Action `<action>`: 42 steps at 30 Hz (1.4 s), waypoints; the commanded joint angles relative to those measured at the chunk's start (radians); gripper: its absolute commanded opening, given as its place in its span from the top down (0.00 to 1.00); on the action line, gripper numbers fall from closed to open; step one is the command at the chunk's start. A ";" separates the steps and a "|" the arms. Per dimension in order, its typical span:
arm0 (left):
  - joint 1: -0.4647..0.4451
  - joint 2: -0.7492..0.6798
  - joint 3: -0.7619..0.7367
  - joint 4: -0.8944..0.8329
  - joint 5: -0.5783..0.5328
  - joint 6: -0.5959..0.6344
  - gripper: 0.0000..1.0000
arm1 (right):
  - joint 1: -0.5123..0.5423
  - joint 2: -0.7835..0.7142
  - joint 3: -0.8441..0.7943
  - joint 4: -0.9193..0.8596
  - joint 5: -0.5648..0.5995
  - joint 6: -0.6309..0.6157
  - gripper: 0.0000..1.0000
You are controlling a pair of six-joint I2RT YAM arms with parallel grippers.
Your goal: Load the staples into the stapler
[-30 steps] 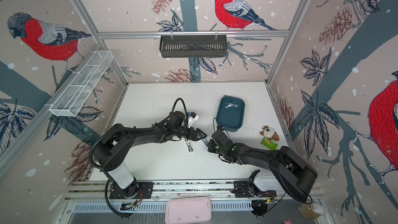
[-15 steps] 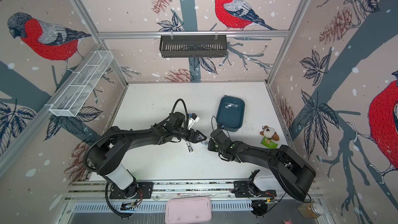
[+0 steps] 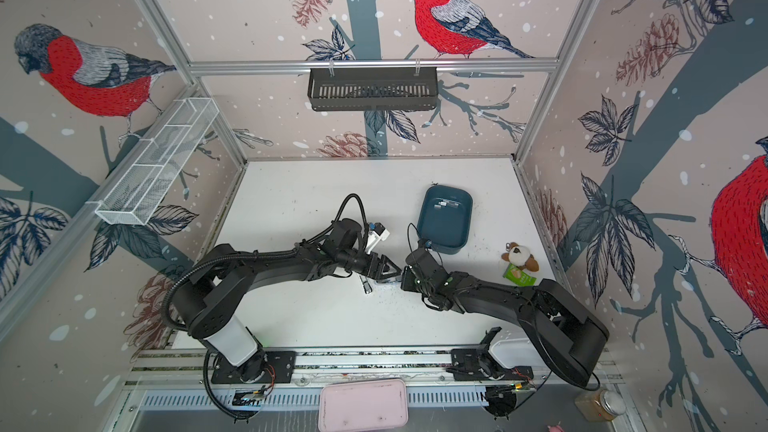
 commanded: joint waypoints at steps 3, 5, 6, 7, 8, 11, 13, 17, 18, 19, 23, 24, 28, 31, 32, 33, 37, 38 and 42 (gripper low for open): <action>-0.007 0.003 -0.002 0.029 0.014 -0.023 0.38 | 0.000 -0.012 -0.013 0.025 -0.013 -0.012 0.90; -0.006 -0.024 -0.012 0.009 -0.033 -0.019 0.29 | -0.002 -0.011 -0.014 0.029 -0.013 -0.013 0.90; -0.005 -0.040 -0.013 -0.019 -0.073 -0.015 0.28 | 0.000 -0.010 -0.014 0.029 -0.014 -0.015 0.90; -0.006 -0.058 -0.005 -0.065 -0.123 -0.005 0.28 | -0.001 -0.012 -0.014 0.027 -0.011 -0.015 0.90; -0.006 -0.074 0.003 -0.115 -0.163 0.002 0.28 | -0.001 -0.011 -0.014 0.026 -0.010 -0.016 0.90; -0.005 -0.103 0.012 -0.221 -0.230 0.000 0.26 | 0.000 -0.018 -0.016 0.024 -0.009 -0.017 0.91; -0.005 -0.111 0.009 -0.274 -0.262 -0.016 0.23 | 0.000 -0.021 -0.016 0.022 -0.009 -0.020 0.91; -0.009 -0.085 0.011 -0.351 -0.244 -0.043 0.22 | -0.001 -0.018 -0.013 0.025 -0.007 -0.021 0.91; -0.012 -0.085 0.010 -0.369 -0.254 -0.047 0.21 | -0.001 -0.018 -0.012 0.026 -0.008 -0.021 0.91; -0.016 -0.091 0.005 -0.373 -0.261 -0.050 0.21 | 0.000 -0.017 -0.013 0.027 -0.009 -0.021 0.91; -0.021 -0.087 0.015 -0.391 -0.233 -0.054 0.22 | 0.000 -0.018 -0.016 0.030 -0.009 -0.021 0.91; -0.020 -0.086 0.019 -0.392 -0.227 -0.057 0.23 | -0.001 -0.019 -0.016 0.032 -0.010 -0.021 0.91; -0.021 -0.082 0.019 -0.341 -0.188 -0.068 0.24 | 0.001 -0.019 -0.022 0.044 -0.014 -0.024 0.92; -0.022 -0.068 0.025 -0.289 -0.142 -0.080 0.28 | 0.001 -0.024 -0.031 0.060 -0.021 -0.026 0.92; -0.022 -0.066 0.028 -0.281 -0.131 -0.084 0.30 | 0.001 -0.025 -0.035 0.063 -0.023 -0.026 0.92; -0.024 -0.066 0.032 -0.275 -0.127 -0.086 0.32 | 0.001 -0.029 -0.038 0.067 -0.025 -0.027 0.92; -0.030 -0.070 0.042 -0.263 -0.127 -0.073 0.36 | -0.002 -0.040 -0.052 0.086 -0.036 -0.039 0.93; -0.032 -0.069 0.045 -0.257 -0.124 -0.068 0.36 | -0.001 -0.042 -0.052 0.088 -0.038 -0.042 0.93; -0.055 -0.049 0.070 -0.251 -0.125 -0.054 0.39 | -0.002 -0.044 -0.058 0.099 -0.044 -0.053 0.93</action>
